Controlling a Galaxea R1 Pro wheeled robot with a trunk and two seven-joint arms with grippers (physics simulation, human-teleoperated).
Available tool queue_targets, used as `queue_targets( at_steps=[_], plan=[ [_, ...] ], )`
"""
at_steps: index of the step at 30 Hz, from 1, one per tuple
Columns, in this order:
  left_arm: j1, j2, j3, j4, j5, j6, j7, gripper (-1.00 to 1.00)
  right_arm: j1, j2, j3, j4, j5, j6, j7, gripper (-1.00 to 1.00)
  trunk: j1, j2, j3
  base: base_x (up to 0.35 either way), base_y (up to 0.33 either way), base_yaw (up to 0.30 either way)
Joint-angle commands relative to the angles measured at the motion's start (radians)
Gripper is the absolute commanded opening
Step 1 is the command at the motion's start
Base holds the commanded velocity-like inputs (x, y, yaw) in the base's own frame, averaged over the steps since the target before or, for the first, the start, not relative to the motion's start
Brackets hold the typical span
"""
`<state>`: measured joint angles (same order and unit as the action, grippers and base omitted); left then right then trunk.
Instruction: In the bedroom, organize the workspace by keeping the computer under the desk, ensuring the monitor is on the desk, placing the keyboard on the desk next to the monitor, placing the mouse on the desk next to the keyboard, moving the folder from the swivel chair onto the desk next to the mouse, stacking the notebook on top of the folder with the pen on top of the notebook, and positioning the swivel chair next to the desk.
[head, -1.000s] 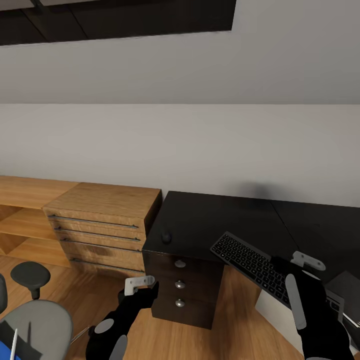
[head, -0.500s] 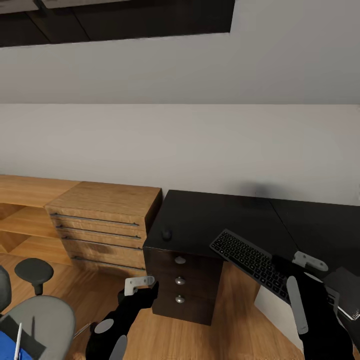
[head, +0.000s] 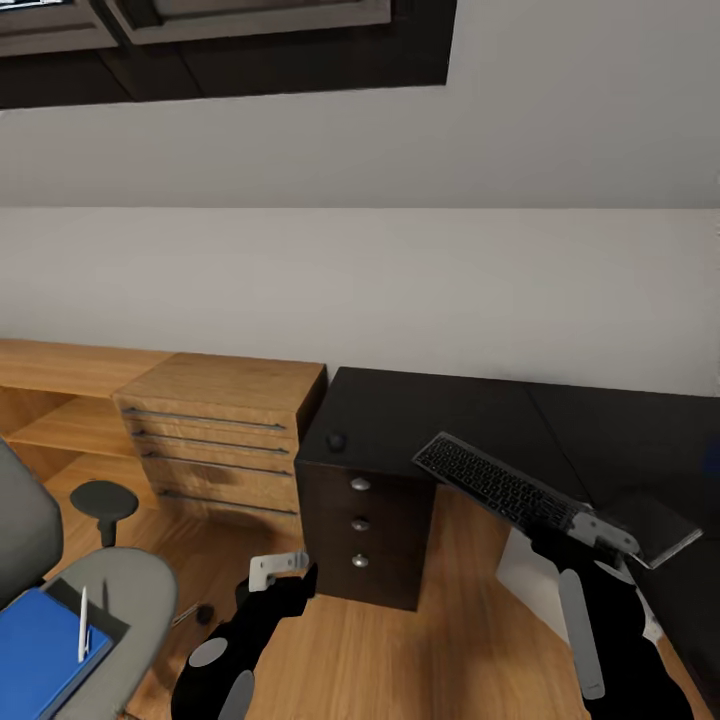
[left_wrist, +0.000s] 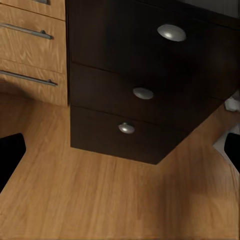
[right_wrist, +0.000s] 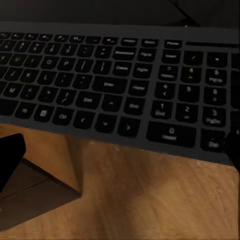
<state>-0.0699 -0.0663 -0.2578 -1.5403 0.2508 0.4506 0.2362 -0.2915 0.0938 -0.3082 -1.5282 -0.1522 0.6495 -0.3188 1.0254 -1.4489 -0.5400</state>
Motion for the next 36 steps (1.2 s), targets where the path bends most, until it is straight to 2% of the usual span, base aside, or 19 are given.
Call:
queue_targets(
  at_steps=[1,8,14,16,22,25,30,36],
  plan=[
    [-0.001,0.000,-0.001,-0.001,0.011,0.003,0.009,1.00,-0.001,0.001,0.002,-0.001,-0.010,0.003,-0.008,1.00,-0.001,-0.001,-0.001,-0.334,0.000,0.000],
    [-0.001,0.000,-0.001,-0.001,0.010,0.003,0.009,1.00,0.000,0.003,0.037,0.018,-0.011,0.004,-0.008,1.00,-0.001,-0.001,-0.001,-0.334,0.000,0.000],
    [-0.001,0.000,0.000,-0.001,0.010,0.003,0.009,1.00,0.000,0.003,0.114,0.058,-0.009,0.004,-0.012,1.00,-0.001,-0.001,-0.001,-0.332,0.000,0.000],
    [-0.001,0.000,-0.001,-0.002,0.010,0.003,0.009,1.00,0.000,0.003,0.123,0.070,-0.010,0.005,-0.012,1.00,-0.001,-0.001,-0.001,-0.272,0.000,0.000],
    [-0.001,0.000,-0.001,-0.001,0.010,0.003,0.009,1.00,0.000,0.001,0.134,0.140,-0.015,0.008,-0.011,1.00,-0.001,-0.001,-0.001,-0.123,0.000,0.000],
    [-0.001,0.000,-0.001,-0.002,0.010,0.003,0.008,1.00,-0.003,-0.003,0.135,0.211,-0.020,0.007,-0.008,1.00,-0.001,-0.001,-0.001,-0.030,0.000,0.000],
    [-0.001,0.000,-0.001,-0.002,0.010,0.003,0.008,1.00,-0.004,-0.007,0.131,0.236,-0.019,0.003,-0.008,1.00,-0.001,-0.001,-0.001,-0.007,0.000,0.000],
    [-0.001,0.000,-0.001,-0.002,0.010,0.003,0.009,1.00,-0.013,-0.034,0.126,0.325,-0.019,-0.016,-0.008,1.00,-0.001,-0.001,-0.001,-0.001,0.000,0.000]
  ],
)
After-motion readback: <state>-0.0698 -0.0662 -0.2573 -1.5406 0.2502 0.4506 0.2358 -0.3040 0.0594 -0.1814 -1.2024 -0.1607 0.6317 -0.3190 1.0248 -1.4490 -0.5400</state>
